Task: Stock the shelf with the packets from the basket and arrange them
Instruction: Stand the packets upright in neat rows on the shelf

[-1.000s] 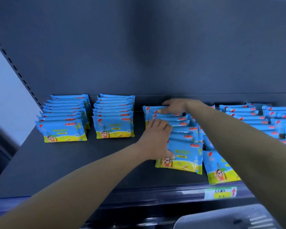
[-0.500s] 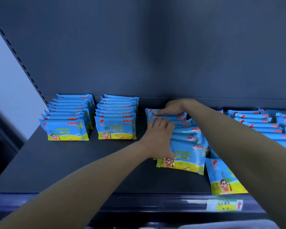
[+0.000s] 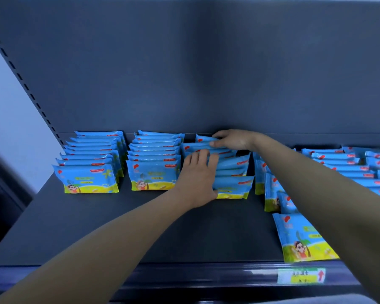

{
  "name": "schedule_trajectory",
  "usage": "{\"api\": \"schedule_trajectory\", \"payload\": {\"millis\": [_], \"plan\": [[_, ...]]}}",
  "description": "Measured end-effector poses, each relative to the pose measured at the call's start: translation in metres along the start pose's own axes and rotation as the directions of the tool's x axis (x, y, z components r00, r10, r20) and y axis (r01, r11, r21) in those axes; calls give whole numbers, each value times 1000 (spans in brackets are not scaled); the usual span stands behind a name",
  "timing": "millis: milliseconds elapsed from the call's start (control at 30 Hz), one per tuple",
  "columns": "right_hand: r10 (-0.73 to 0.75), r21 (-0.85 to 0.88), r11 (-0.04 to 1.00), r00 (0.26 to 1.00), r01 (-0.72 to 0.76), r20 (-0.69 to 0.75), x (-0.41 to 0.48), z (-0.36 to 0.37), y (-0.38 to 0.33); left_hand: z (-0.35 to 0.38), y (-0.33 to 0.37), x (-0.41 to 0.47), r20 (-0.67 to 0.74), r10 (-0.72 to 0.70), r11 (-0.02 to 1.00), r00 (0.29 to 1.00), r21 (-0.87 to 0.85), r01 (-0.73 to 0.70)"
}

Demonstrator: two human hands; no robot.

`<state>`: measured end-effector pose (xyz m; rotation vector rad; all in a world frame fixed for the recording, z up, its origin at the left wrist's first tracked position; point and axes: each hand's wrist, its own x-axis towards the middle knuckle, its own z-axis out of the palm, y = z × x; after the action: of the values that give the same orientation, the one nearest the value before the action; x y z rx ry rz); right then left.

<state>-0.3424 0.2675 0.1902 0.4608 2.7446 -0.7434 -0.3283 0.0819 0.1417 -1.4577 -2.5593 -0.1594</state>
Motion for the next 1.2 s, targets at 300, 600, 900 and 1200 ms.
{"api": "schedule_trajectory", "payload": {"millis": [300, 600, 900, 1200], "plan": [[119, 79, 992, 937, -99, -328, 4, 12, 9, -19, -21, 35, 430, -199, 980, 880, 83, 182], [228, 344, 932, 919, -111, -322, -1, 15, 10, -7, -11, 37, 329, -141, 990, 934, 27, 140], [321, 578, 806, 914, -125, -249, 1, 18, 23, -6, -9, 36, 272, -174, 985, 946, 36, 171], [347, 527, 848, 813, -60, -467, 14, 24, 21, -12, -20, 45, 352, -209, 975, 912, 2, 223]]}}
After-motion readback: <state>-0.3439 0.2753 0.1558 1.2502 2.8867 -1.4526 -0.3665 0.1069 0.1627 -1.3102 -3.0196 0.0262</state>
